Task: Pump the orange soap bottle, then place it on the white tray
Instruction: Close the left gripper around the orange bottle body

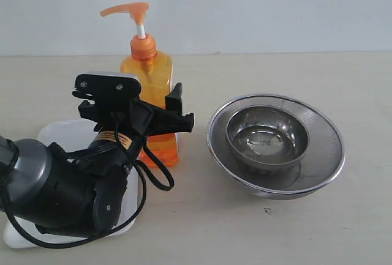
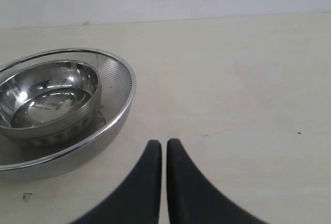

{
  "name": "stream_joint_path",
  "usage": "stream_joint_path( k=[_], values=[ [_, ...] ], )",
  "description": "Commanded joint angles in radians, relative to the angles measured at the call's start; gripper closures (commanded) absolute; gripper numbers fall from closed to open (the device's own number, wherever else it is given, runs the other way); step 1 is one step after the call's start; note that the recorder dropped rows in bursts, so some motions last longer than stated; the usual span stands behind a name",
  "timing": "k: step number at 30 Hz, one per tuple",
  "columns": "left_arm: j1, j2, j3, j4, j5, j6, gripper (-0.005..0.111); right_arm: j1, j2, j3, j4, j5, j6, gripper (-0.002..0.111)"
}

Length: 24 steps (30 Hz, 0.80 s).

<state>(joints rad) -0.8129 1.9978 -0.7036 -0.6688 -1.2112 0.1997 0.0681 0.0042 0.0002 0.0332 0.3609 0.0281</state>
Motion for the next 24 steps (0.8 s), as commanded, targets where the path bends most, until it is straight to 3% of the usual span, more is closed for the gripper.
stream_joint_path(
  k=[1,3,12,24],
  values=[
    [0.004,0.001,-0.009,-0.003,-0.01,0.003,0.08,-0.007,-0.004,0.0,-0.003,-0.005,-0.004,0.108],
    [0.004,0.001,-0.009,-0.003,-0.01,0.028,0.103,-0.007,-0.004,0.0,-0.003,-0.005,-0.004,0.108],
    [-0.022,-0.014,-0.004,-0.001,-0.01,0.07,0.102,-0.007,-0.004,0.0,-0.003,-0.005,-0.004,0.108],
    [-0.128,-0.06,-0.004,-0.198,-0.01,0.107,0.102,-0.007,-0.004,0.0,-0.003,-0.005,-0.004,0.108]
  ],
)
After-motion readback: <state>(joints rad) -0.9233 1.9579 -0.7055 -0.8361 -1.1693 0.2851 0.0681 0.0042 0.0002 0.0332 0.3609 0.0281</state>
